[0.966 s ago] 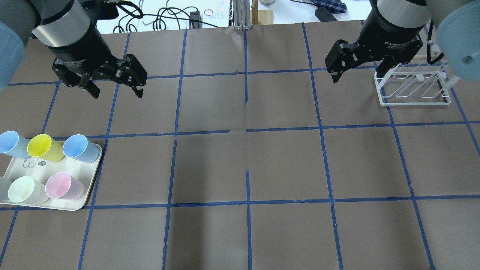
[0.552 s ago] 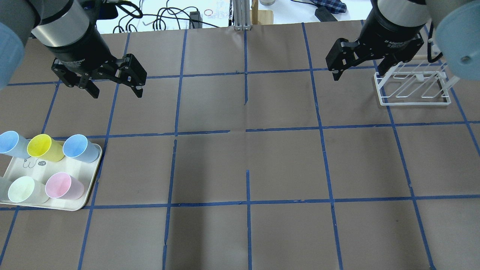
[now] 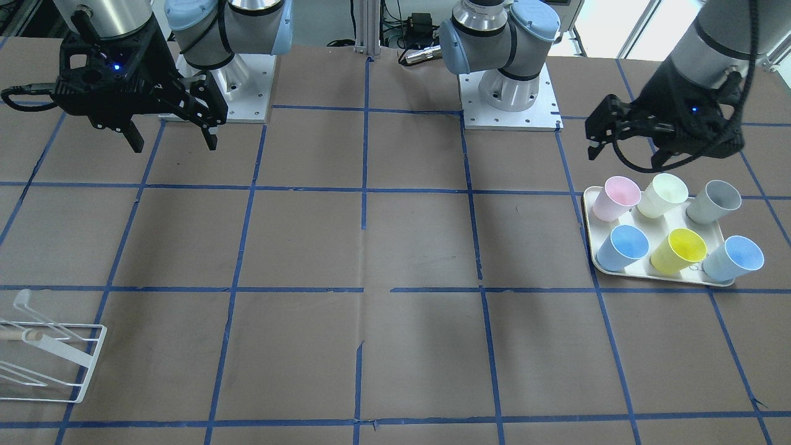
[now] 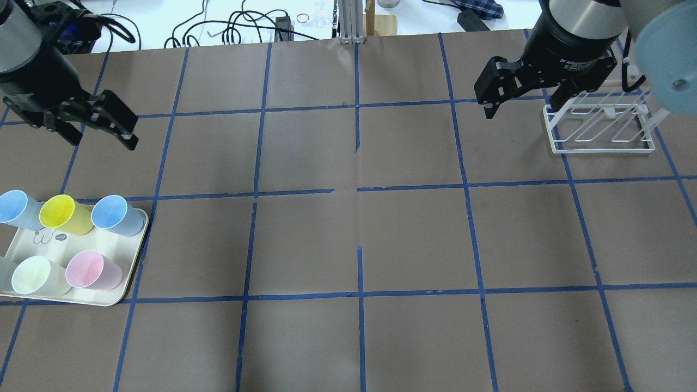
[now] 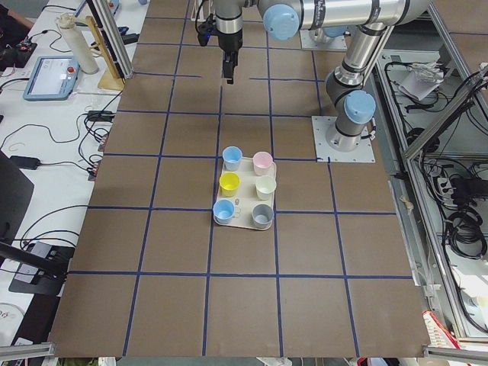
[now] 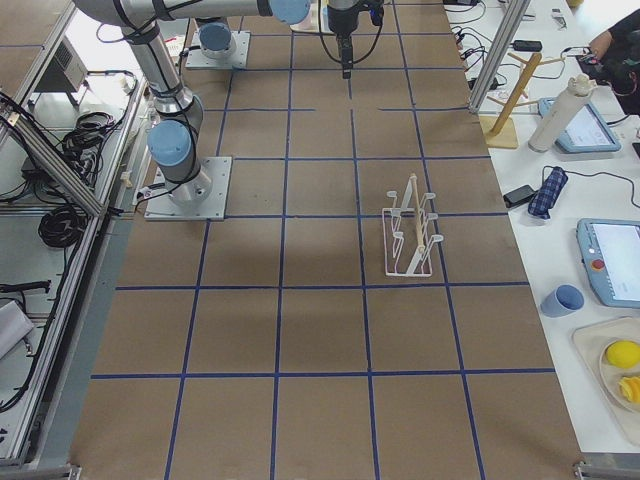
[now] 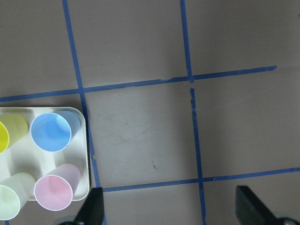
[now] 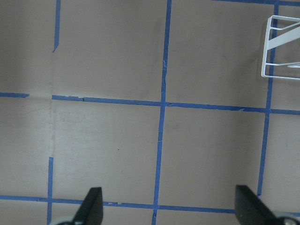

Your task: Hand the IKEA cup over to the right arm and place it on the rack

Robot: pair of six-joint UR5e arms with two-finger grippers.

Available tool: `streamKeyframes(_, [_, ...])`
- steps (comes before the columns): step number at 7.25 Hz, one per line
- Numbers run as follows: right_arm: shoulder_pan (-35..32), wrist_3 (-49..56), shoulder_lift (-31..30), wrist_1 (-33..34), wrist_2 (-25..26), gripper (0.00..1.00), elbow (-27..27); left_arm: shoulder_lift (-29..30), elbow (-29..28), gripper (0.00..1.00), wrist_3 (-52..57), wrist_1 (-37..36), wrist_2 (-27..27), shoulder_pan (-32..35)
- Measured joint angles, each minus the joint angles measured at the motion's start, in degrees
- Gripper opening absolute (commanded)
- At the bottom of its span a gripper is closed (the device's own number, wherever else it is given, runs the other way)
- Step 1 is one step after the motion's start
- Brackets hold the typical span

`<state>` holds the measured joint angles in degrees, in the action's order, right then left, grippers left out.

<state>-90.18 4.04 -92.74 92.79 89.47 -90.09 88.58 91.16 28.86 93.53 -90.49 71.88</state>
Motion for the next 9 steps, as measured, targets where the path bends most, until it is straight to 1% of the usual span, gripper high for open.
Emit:
streamKeyframes(2, [0.0,0.0,0.0,0.0,0.0,1.00,0.0,2.9,2.4,1.00,18.8,-4.2,-0.1,-9.7])
streamKeyframes(4, [0.0,0.0,0.0,0.0,0.0,1.00,-0.1,8.6,2.9,1.00,32.3,-12.3,-0.3,-15.7])
streamKeyframes(7, [0.0,-0.2,0.1,0.0,-0.2,1.00,-0.1,17.2,2.7,1.00,45.4,-22.0,-0.6,-20.4])
streamKeyframes(9, [0.0,-0.2,0.1,0.0,-0.3,1.00,-0.1,20.6,3.2,1.00,49.4,-27.1,-1.6,-22.8])
